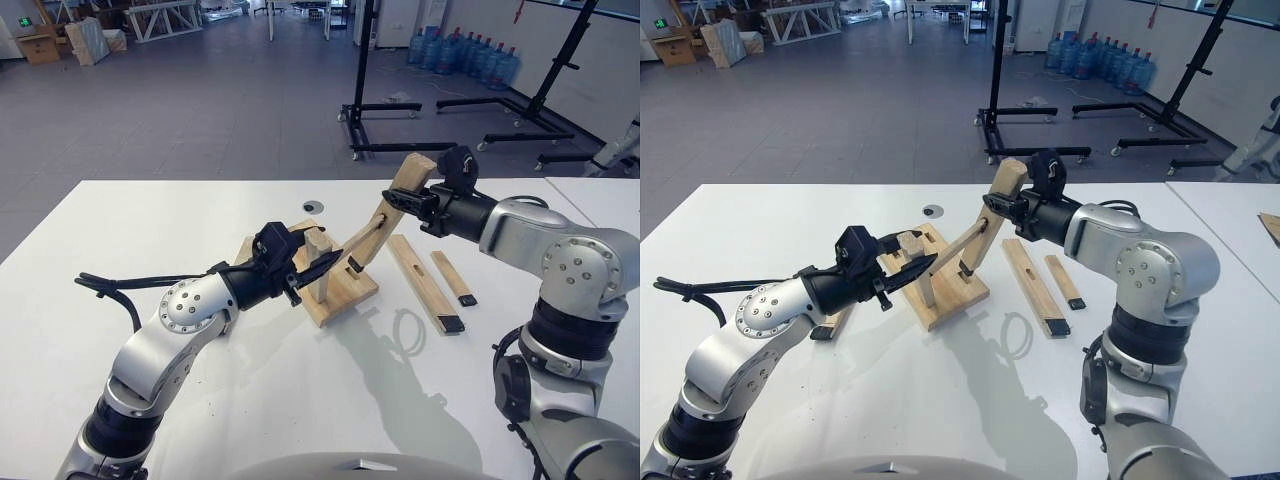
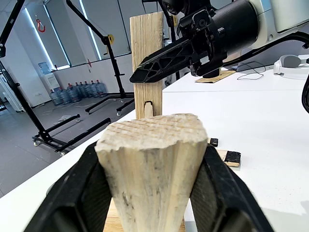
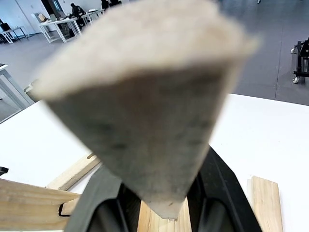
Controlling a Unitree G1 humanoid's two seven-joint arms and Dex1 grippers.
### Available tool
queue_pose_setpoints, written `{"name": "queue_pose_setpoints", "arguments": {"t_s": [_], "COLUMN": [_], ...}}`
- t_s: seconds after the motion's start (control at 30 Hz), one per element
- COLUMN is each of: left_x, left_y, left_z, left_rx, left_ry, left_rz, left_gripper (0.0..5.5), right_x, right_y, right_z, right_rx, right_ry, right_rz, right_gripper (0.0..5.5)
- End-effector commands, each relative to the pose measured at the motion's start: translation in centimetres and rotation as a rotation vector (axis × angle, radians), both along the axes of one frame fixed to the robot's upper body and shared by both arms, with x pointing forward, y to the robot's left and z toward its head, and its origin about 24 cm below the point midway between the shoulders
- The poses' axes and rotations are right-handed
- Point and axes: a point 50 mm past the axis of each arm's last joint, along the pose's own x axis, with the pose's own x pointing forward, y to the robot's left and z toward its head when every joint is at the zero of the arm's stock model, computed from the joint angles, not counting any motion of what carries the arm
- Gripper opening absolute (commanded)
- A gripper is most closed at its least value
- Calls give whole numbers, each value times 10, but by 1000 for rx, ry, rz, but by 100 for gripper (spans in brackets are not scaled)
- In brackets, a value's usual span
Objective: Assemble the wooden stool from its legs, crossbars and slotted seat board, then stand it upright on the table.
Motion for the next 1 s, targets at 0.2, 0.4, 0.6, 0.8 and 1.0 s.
{"name": "queue_pose_setpoints", "arguments": {"t_s": [0.2, 0.4, 0.6, 0.8, 1.0], "left_x": [0, 1, 1, -1, -1], "left_y": [0, 0, 0, -1, -2], "left_z": [-30, -30, -31, -33, -35], "left_rx": [80, 87, 91, 89, 93], "left_ry": [148, 148, 147, 154, 157], "left_rz": [13, 4, 3, 6, 0], "left_gripper": [199, 199, 199, 199, 199], "right_x": [-6, -5, -11, -13, -11], "right_y": [20, 28, 28, 30, 32], "right_z": [-46, -37, -56, -48, -48], "right_rx": [36, 102, 77, 105, 109], "right_ry": [180, 120, 231, 202, 157], "right_rz": [185, 244, 266, 330, 373], "right_gripper": [100, 100, 100, 100, 100]}}
